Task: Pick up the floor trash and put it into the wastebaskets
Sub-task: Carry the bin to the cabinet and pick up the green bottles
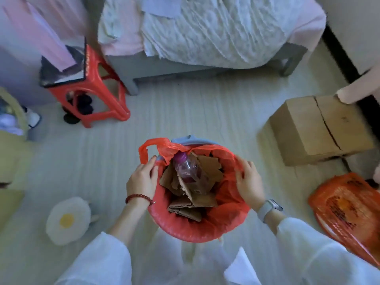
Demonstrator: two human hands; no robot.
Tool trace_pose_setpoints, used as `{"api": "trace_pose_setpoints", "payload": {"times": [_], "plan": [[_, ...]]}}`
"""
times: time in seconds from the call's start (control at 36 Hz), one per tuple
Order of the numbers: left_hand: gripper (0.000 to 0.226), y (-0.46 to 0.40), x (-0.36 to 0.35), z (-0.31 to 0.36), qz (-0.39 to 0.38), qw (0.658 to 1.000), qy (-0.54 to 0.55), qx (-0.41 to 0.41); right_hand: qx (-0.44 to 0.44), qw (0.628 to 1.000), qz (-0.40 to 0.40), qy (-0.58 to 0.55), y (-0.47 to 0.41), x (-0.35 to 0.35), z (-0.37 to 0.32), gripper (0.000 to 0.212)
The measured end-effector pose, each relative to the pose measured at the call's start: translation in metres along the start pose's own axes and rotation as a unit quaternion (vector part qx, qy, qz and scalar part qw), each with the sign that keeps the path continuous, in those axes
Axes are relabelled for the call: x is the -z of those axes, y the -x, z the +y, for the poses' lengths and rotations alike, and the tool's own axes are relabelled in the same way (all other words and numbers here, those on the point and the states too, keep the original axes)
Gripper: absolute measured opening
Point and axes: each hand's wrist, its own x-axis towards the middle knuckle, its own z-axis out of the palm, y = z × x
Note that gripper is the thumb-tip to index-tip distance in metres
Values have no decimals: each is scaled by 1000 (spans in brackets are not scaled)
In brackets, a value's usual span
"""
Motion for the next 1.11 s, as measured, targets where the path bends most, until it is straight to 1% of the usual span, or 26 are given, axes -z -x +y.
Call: {"api": "trace_pose_setpoints", "payload": {"times": [0.08,0.22,0.44,0.53,0.72,0.94,1.03,1.11], "plan": [[33,2,37,-46,34,997,15,72,57,997,-46,16,-13,-29,-56,39],[33,-8,94,-128,81,983,34,160,148,983,-104,45,-27,-91,-153,38],[32,-25,180,-258,129,956,60,258,244,950,-172,91,-31,-210,-295,38],[32,-29,207,-300,155,944,77,280,282,936,-190,92,-28,-249,-341,38],[31,-45,250,-378,193,917,96,335,340,902,-240,116,-35,-328,-432,37],[33,-117,280,-452,198,885,113,406,402,862,-275,140,-92,-434,-536,36],[34,-160,290,-485,207,865,127,439,417,845,-297,152,-124,-483,-579,37],[36,-208,295,-517,201,840,142,484,432,826,-324,160,-160,-536,-620,37]]}}
